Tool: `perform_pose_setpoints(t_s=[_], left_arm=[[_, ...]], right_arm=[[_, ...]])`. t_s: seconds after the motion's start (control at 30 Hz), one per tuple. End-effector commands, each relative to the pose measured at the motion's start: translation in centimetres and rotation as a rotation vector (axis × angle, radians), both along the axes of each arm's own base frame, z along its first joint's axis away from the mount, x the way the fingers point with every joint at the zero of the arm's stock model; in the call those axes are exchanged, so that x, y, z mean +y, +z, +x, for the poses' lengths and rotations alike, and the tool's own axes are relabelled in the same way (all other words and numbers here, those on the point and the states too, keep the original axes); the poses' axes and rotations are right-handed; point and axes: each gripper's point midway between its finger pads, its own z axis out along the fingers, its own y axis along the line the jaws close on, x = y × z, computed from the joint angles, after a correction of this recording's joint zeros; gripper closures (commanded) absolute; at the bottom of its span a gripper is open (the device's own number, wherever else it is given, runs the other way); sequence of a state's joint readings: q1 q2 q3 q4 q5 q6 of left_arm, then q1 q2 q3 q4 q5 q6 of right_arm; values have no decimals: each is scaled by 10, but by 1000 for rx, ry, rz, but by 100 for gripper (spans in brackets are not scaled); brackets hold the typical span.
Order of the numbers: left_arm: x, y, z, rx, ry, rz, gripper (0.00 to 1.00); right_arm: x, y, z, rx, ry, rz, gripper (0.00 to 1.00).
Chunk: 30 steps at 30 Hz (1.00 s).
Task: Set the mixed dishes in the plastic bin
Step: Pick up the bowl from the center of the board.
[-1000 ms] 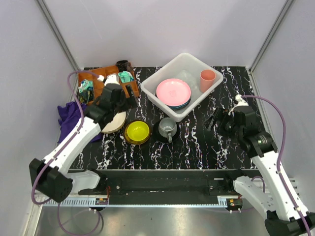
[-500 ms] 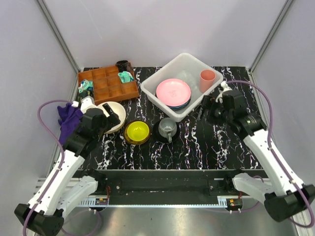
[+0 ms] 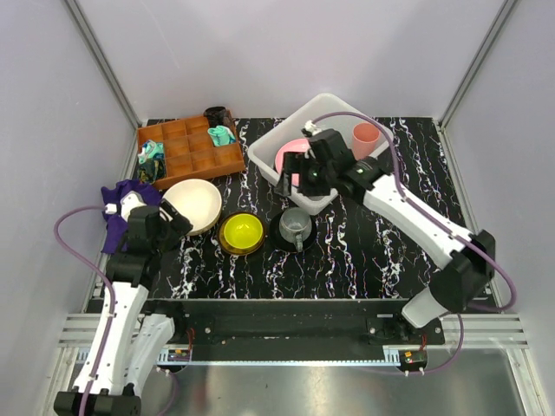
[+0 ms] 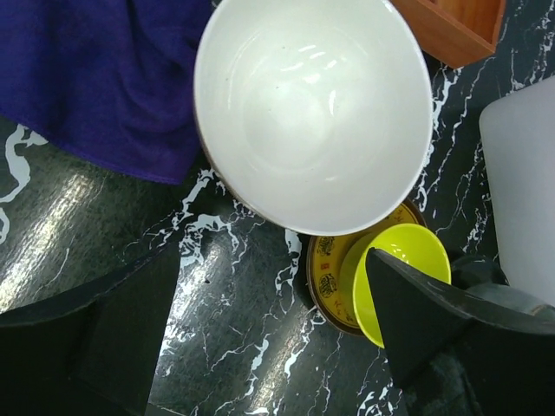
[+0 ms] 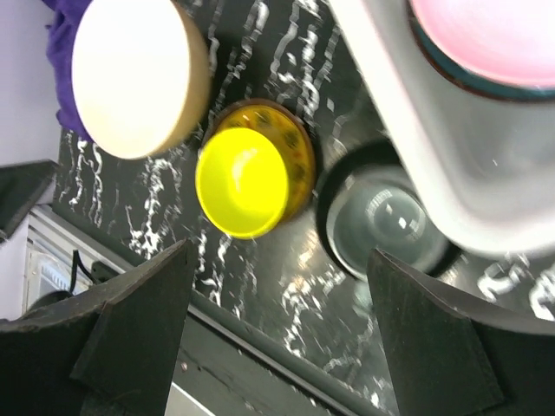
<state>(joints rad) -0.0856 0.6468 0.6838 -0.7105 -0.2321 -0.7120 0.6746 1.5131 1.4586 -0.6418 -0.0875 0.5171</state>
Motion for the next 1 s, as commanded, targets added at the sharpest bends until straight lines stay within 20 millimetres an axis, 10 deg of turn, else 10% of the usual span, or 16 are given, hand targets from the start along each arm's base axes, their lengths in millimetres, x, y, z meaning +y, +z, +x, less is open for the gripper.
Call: perform_pose_setpoints(t_s=[0.0,0.97], left_arm=[[1,-7,1,-4,-17,-14,8],[37,-51,57,8,164,-104,24]], right_arm=[[37,27,21,-86,46,46,11],[22,8,5,-114,35,4,8]])
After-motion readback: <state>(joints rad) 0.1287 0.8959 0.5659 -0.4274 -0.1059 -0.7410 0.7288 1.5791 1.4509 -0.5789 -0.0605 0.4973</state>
